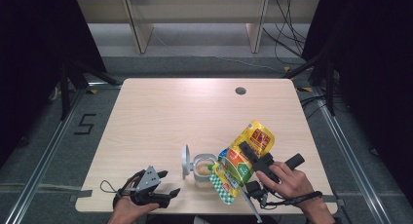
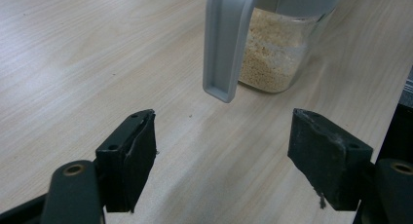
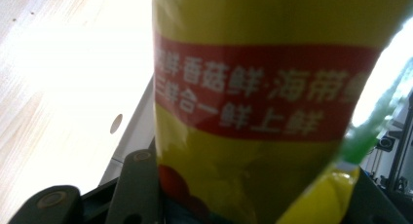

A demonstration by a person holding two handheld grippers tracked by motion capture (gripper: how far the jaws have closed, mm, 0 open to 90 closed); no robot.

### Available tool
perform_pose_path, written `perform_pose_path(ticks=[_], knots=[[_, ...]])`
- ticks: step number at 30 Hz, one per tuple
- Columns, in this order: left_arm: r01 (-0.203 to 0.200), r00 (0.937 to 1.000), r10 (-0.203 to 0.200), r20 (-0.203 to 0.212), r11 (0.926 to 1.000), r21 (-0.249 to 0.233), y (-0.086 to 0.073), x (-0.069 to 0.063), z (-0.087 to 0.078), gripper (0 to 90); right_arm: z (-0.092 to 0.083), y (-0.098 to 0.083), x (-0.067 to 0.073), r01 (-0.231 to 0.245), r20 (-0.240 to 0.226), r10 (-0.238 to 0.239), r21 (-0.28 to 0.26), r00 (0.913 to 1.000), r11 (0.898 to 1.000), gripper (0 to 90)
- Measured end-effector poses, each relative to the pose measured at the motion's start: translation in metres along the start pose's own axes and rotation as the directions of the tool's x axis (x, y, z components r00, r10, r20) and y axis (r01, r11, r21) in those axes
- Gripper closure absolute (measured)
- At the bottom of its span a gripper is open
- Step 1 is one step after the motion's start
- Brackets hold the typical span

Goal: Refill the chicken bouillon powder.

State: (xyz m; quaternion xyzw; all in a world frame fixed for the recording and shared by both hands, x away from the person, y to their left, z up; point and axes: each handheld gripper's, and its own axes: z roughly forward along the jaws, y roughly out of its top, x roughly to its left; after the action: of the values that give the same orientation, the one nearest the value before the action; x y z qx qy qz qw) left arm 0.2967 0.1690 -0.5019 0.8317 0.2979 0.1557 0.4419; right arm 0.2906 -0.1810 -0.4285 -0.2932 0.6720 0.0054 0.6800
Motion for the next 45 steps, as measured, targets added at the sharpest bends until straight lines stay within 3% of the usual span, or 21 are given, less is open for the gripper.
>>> perform_pose_path(ticks=[3, 17, 20, 22, 23, 26, 27, 29, 30, 32, 34, 35, 36, 37, 38, 39, 41, 42, 43, 45], knots=[[0.002, 1.0, -0.002, 0.0, 1.0, -0.002, 0.0, 0.0, 0.0, 25.3, 0.0, -0.001, 0.001, -0.015, -0.009, 0.015, 0.008, 0.9998, 1.0, 56.5], [0.0, 1.0, 0.0, -0.003, 1.0, -0.002, 0.0, 0.0, 0.0, 25.3, -0.001, -0.004, -0.001, 0.002, 0.002, -0.002, 0.012, 1.0, 1.0, 56.5], [0.005, 1.0, -0.005, 0.001, 1.0, -0.002, 0.0, 0.0, 0.0, 25.3, -0.001, -0.004, 0.0, -0.006, -0.006, 0.006, 0.014, 1.0, 1.0, 56.5], [-0.02, 0.9998, 0.02, -0.002, 0.9998, -0.004, 0.001, 0.002, 0.0, 25.3, 0.0, -0.004, 0.0, -0.019, -0.001, 0.019, 0.01, 0.9998, 1.0, 56.5], [0.002, 1.0, -0.002, 0.001, 1.0, -0.004, 0.0, 0.0, 0.0, 25.3, 0.0, -0.005, 0.0, -0.028, -0.008, 0.028, 0.014, 0.9996, 1.0, 56.5], [0.008, 0.9999, -0.008, 0.011, 1.0, 0.002, 0.0, 0.0, -0.001, 25.3, 0.0, -0.006, 0.002, -0.032, -0.008, 0.032, 0.01, 0.9995, 0.999, 56.6], [-0.017, 0.9998, 0.017, 0.005, 0.9999, 0.0, 0.001, 0.002, -0.001, 25.3, 0.0, -0.006, 0.002, -0.036, -0.008, 0.036, 0.008, 0.9993, 0.999, 56.5], [-0.026, 0.9996, 0.026, 0.006, 0.9997, 0.002, 0.001, 0.002, -0.001, 25.2, 0.0, -0.006, 0.002, -0.049, -0.008, 0.049, 0.005, 0.9988, 0.999, 56.6], [0.01, 0.9999, -0.01, 0.005, 0.9999, -0.007, 0.0, 0.0, 0.0, 25.3, 0.0, -0.006, 0.002, -0.061, -0.008, 0.061, 0.001, 0.9981, 0.998, 56.5], [-0.026, 0.9997, 0.026, 0.002, 0.9996, -0.003, 0.001, 0.002, -0.001, 25.2, -0.001, -0.007, 0.002, -0.081, -0.006, 0.081, -0.01, 0.9967, 0.997, 56.6], [-0.002, 1.0, 0.002, 0.005, 1.0, 0.0, 0.0, 0.0, -0.001, 25.3, -0.001, -0.008, 0.002, -0.098, -0.024, 0.098, -0.007, 0.9949, 0.995, 56.6], [0.008, 0.9999, -0.008, 0.008, 0.9999, -0.006, 0.0, -0.001, -0.001, 25.3, 0.0, -0.009, 0.003, -0.106, -0.011, 0.106, -0.02, 0.9943, 0.994, 56.6], [0.007, 1.0, -0.007, 0.006, 0.9999, -0.008, 0.0, -0.001, -0.001, 25.3, 0.001, -0.01, 0.002, -0.09, -0.031, 0.089, -0.022, 0.9955, 0.996, 56.7], [0.009, 0.9999, -0.009, 0.008, 0.9999, -0.008, 0.0, -0.001, 0.0, 25.3, 0.001, -0.01, 0.003, -0.125, -0.018, 0.125, -0.029, 0.992, 0.992, 56.9], [0.01, 0.9999, -0.01, 0.008, 0.9999, -0.008, 0.0, -0.001, 0.0, 25.2, 0.001, -0.011, 0.003, -0.117, -0.043, 0.116, -0.033, 0.9923, 0.993, 57.3], [0.01, 0.9999, -0.01, 0.008, 0.9999, -0.008, 0.0, -0.001, 0.0, 25.3, 0.001, -0.011, 0.003, -0.146, -0.035, 0.144, -0.033, 0.9889, 0.989, 57.5], [0.01, 0.9999, -0.01, 0.008, 0.9999, -0.008, 0.0, -0.001, 0.0, 25.3, 0.004, -0.013, 0.001, -0.133, -0.052, 0.13, -0.059, 0.9902, 0.989, 57.9], [0.011, 0.9999, -0.011, 0.008, 0.9999, -0.008, 0.0, -0.001, 0.0, 25.2, 0.004, -0.015, 0.004, -0.151, -0.052, 0.148, -0.063, 0.9877, 0.987, 58.2], [0.01, 0.9999, -0.01, 0.008, 0.9999, -0.008, 0.0, -0.001, 0.0, 25.3, -0.001, -0.014, 0.012, -0.249, -0.107, 0.249, 0.01, 0.9626, 0.968, 58.4], [0.01, 0.9999, -0.01, 0.008, 0.9999, -0.008, 0.0, -0.001, 0.0, 25.3, 0.0, -0.016, 0.012, -0.255, -0.12, 0.253, 0.005, 0.9599, 0.967, 58.8]])
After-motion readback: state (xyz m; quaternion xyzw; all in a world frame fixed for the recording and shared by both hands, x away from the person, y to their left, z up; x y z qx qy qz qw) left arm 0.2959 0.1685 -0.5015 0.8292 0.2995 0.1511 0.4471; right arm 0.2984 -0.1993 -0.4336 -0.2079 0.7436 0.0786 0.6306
